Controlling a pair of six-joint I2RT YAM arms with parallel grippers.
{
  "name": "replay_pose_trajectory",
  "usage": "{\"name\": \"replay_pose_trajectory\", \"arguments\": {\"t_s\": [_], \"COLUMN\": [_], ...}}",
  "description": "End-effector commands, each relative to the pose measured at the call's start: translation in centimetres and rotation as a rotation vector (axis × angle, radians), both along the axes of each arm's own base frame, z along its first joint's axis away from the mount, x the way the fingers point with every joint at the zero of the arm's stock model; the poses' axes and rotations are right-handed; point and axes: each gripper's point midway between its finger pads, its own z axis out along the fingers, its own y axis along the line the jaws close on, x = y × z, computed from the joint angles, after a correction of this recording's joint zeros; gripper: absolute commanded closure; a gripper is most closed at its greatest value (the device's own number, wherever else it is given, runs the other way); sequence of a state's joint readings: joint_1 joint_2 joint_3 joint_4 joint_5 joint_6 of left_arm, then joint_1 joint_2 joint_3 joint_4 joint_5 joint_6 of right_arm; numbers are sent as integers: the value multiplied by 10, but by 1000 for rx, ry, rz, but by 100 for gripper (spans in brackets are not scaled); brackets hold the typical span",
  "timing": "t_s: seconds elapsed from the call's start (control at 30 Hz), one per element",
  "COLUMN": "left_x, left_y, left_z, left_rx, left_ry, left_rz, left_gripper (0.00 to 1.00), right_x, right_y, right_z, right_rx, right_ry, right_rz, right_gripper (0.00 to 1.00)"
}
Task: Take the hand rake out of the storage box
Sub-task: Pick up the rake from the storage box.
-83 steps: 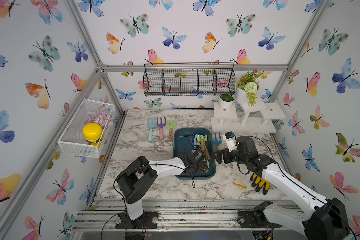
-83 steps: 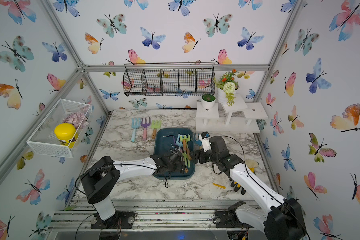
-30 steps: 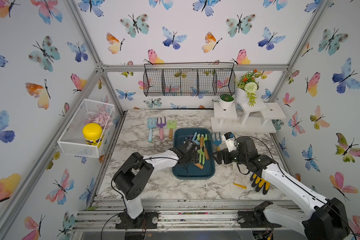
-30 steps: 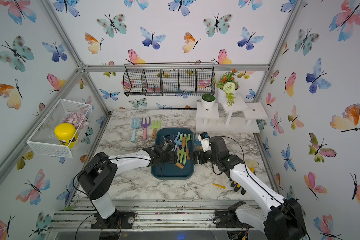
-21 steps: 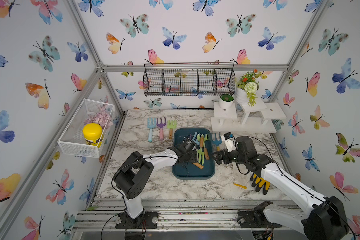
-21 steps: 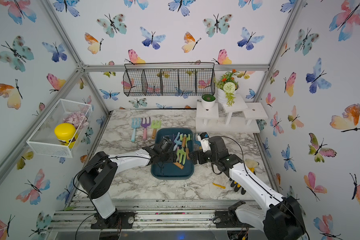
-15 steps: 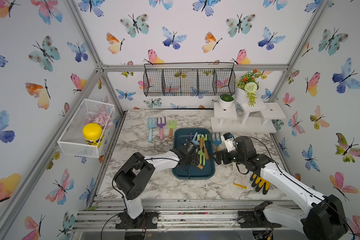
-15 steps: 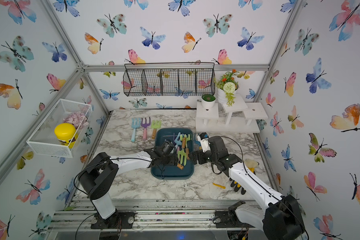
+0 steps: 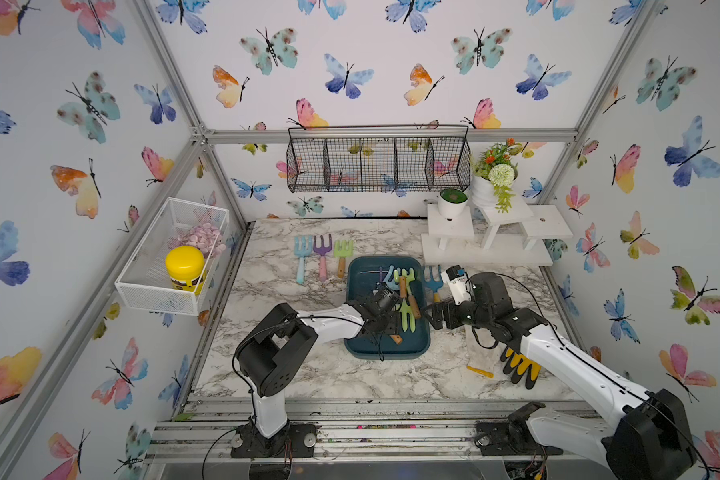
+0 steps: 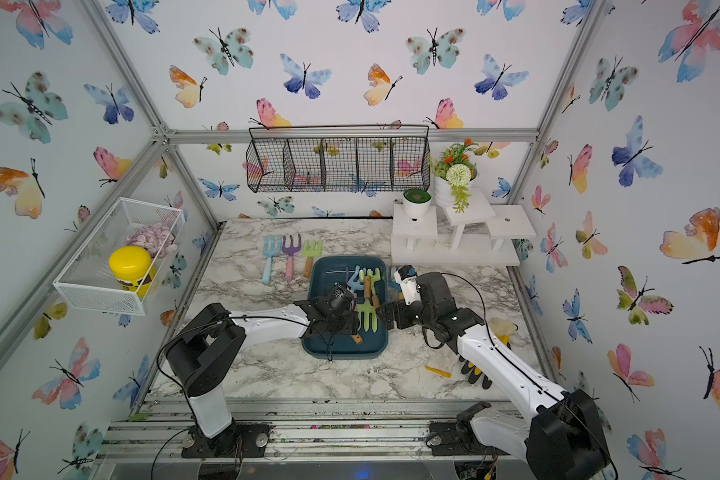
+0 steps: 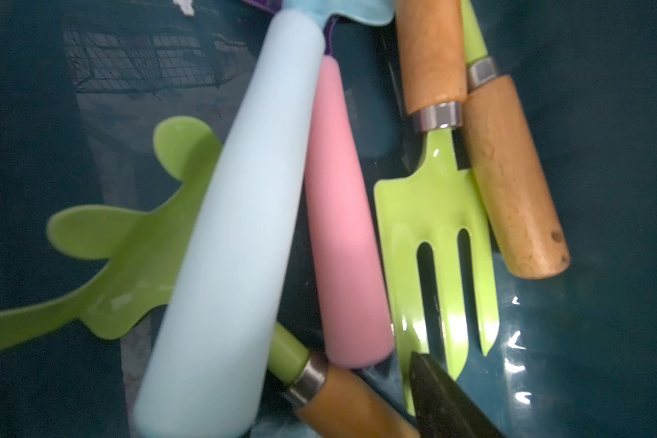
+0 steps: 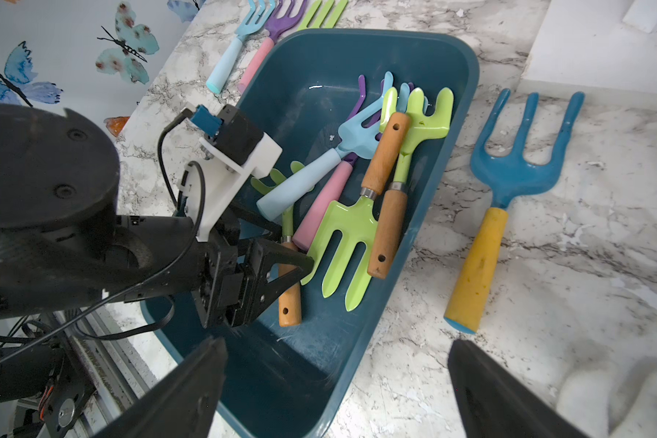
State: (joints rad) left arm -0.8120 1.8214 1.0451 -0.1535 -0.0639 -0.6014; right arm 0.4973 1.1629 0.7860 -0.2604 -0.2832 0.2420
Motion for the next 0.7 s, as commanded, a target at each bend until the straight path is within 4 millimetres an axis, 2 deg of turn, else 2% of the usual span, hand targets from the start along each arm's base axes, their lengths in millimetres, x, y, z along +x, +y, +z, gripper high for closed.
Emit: {"name": "replay_pose_trajectory", "arguments": {"t_s": [0.0,0.23,0.5,0.67], "left_x": [-18,-20,-19,-19], "left_y": [30,47,43,38], "left_z": [-19,-7,-6,-8], "left_rx": [115,175,172,174], "left_ry": [47,20,21,24], "left_rz": [12,20,9,-10], "left_gripper": [35,41,52,68], "right_x": [-4,-3,-4,-5], "right_y": [2,4,3,2], "right_z": [0,-1,0,-2], "right_rx": [6,3,5,3], "right_ry": [2,9,5,11], "right_rz": [23,29,27,26], "right_gripper": [2,2,2,2]}}
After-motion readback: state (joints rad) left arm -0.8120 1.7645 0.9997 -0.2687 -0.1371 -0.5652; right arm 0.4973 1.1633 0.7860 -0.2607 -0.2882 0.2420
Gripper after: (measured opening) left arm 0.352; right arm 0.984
